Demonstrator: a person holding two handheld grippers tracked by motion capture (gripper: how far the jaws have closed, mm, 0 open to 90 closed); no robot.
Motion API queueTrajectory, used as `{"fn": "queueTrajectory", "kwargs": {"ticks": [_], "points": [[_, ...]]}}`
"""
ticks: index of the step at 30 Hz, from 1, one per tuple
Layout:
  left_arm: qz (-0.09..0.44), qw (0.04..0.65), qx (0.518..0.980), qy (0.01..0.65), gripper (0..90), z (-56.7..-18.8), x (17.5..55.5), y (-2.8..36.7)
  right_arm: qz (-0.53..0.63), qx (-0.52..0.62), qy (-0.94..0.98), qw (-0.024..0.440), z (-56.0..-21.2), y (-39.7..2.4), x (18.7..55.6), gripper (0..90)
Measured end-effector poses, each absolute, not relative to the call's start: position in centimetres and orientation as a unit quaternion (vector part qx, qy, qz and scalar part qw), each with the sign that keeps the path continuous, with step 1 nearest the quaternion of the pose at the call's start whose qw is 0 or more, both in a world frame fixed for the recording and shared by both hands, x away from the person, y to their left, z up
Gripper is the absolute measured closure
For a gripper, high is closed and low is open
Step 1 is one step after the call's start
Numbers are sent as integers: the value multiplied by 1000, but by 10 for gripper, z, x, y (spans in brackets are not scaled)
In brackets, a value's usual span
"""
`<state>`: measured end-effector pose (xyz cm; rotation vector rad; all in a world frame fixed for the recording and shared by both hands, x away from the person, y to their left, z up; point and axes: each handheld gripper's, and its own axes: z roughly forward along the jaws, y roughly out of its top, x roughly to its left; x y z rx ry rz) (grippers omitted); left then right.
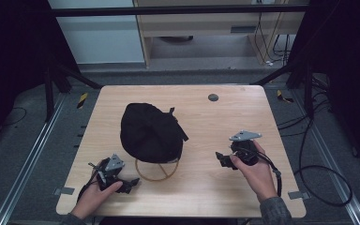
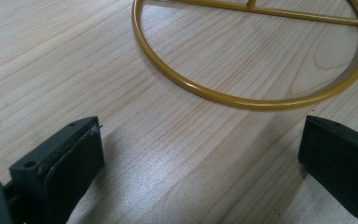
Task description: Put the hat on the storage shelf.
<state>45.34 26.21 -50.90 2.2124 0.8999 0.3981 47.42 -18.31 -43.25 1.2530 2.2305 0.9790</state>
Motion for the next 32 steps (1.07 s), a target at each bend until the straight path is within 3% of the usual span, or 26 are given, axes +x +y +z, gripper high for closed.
{"fn": "queueTrajectory", "kwargs": {"ticks": [16,21,25,32], "points": [[154,353,855,348,0,-509,453,262,335,468,801,165,-498,-167,481,177],[154,353,855,348,0,-509,453,262,347,476,789,176,-505,-170,480,172],[154,353,855,348,0,-509,453,262,344,467,788,207,-511,-169,478,108],[154,352,855,348,0,-509,453,262,346,468,785,211,-511,-170,477,106]]}}
